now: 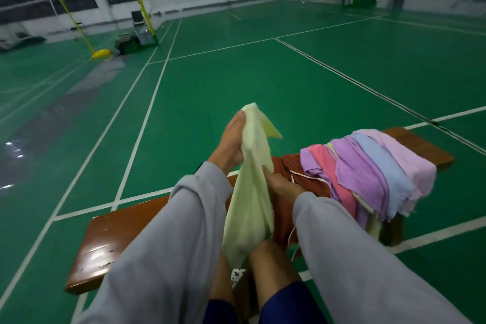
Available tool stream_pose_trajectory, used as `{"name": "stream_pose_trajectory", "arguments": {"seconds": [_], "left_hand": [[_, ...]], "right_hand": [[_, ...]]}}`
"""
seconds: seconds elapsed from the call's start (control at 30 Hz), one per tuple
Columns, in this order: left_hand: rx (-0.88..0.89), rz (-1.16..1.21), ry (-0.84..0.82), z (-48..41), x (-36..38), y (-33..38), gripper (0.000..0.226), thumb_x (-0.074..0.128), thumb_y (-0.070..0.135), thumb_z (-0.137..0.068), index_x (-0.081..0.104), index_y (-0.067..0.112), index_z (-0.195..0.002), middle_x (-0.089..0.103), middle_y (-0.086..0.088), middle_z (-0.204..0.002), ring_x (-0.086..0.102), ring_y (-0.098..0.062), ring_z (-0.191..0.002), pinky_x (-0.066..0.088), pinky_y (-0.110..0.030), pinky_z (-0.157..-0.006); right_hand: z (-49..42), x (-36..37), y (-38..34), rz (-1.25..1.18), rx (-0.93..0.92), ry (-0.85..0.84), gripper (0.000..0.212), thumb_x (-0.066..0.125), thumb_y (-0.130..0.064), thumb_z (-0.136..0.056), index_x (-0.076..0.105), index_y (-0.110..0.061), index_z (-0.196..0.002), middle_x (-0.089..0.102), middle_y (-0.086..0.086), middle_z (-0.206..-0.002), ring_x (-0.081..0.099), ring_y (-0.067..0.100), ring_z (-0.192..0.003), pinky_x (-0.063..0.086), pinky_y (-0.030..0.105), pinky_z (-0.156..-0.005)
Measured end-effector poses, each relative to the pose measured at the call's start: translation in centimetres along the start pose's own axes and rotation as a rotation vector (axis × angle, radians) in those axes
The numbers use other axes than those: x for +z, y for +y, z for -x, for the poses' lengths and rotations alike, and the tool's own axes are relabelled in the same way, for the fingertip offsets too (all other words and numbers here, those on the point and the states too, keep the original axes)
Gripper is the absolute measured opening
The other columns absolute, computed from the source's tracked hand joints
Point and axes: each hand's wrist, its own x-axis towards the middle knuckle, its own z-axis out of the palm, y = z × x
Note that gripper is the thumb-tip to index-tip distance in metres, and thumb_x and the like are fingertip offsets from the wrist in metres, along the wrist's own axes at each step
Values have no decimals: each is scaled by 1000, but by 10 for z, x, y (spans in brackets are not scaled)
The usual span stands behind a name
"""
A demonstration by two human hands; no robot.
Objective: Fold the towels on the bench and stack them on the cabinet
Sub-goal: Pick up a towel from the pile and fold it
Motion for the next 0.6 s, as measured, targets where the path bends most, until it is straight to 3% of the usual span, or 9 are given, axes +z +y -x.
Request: {"name": "stream_pose_trajectory", "arguments": {"seconds": [0.03, 0.07, 0.17, 0.27, 0.37, 0.43, 0.5, 0.57, 0.6], "left_hand": [[4, 36, -17, 3, 2, 9, 43, 53, 44, -104, 60, 13, -133, 65, -25, -129, 63, -35, -109, 50, -61, -101], [2, 65, -30, 7, 4, 18, 50, 54, 48, -103, 57, 13, -139, 63, -25, -133, 65, -36, -114, 53, -59, -99], [17, 72, -61, 19, 10, 42, 63, 56, 56, -99, 53, 12, -144, 66, -20, -130, 66, -35, -117, 55, -58, -96], [65, 43, -32, 22, 5, 61, 67, 54, 58, -99, 51, 10, -146, 69, -15, -112, 68, -31, -101, 59, -53, -91], [106, 30, 39, 19, -13, 76, 71, 47, 61, -100, 46, 10, -150, 68, -17, -127, 69, -30, -112, 59, -50, -90], [81, 0, 66, 18, -29, 81, 79, 40, 69, -98, 49, 8, -148, 67, -18, -131, 68, -31, -118, 57, -49, -97], [-47, -56, 5, 23, -44, 79, 95, 37, 83, -89, 56, 5, -140, 68, -21, -129, 67, -33, -119, 55, -48, -100], [-104, -110, -51, 28, -60, 75, 94, 52, 82, -83, 48, 13, -146, 66, -20, -132, 66, -35, -120, 53, -52, -102], [-88, -120, -57, 29, -67, 74, 84, 64, 71, -85, 41, 19, -148, 66, -17, -133, 67, -34, -120, 54, -53, -100]], "right_hand": [[-5, 3, 0, -132, 28, -15, 108, 49, -96, -72, 60, -13, -140, 67, 5, -133, 64, 30, -121, 46, 37, -107], [-1, 6, -5, -259, 47, -56, 106, 56, -96, -66, 63, -18, -137, 71, 4, -125, 68, 27, -113, 51, 43, -104], [49, 10, -36, -488, 37, -178, 48, 69, -60, -91, 76, -15, -106, 76, 11, -99, 76, 26, -86, 60, 38, -74], [73, 9, -60, -577, 9, -247, 36, 55, -43, -103, 72, -11, -102, 76, 11, -94, 76, 26, -80, 60, 34, -64], [81, 5, -91, -645, 10, -349, 47, 49, -33, -105, 78, -7, -79, 73, 11, -76, 72, 25, -64, 59, 31, -57], [88, 3, -119, -603, -72, -393, 43, 54, -42, -102, 78, -7, -90, 74, 11, -82, 71, 25, -72, 58, 34, -70], [97, -1, -147, -610, -181, -387, 68, 39, -67, -101, 72, -10, -117, 75, 14, -104, 70, 30, -98, 53, 43, -97], [100, -9, -174, -598, -199, -442, 90, 24, -82, -93, 67, -11, -128, 72, 17, -121, 66, 33, -116, 45, 47, -111], [99, -14, -185, -604, -204, -449, 93, 25, -84, -91, 66, -10, -130, 71, 17, -124, 65, 34, -120, 44, 48, -112]]}}
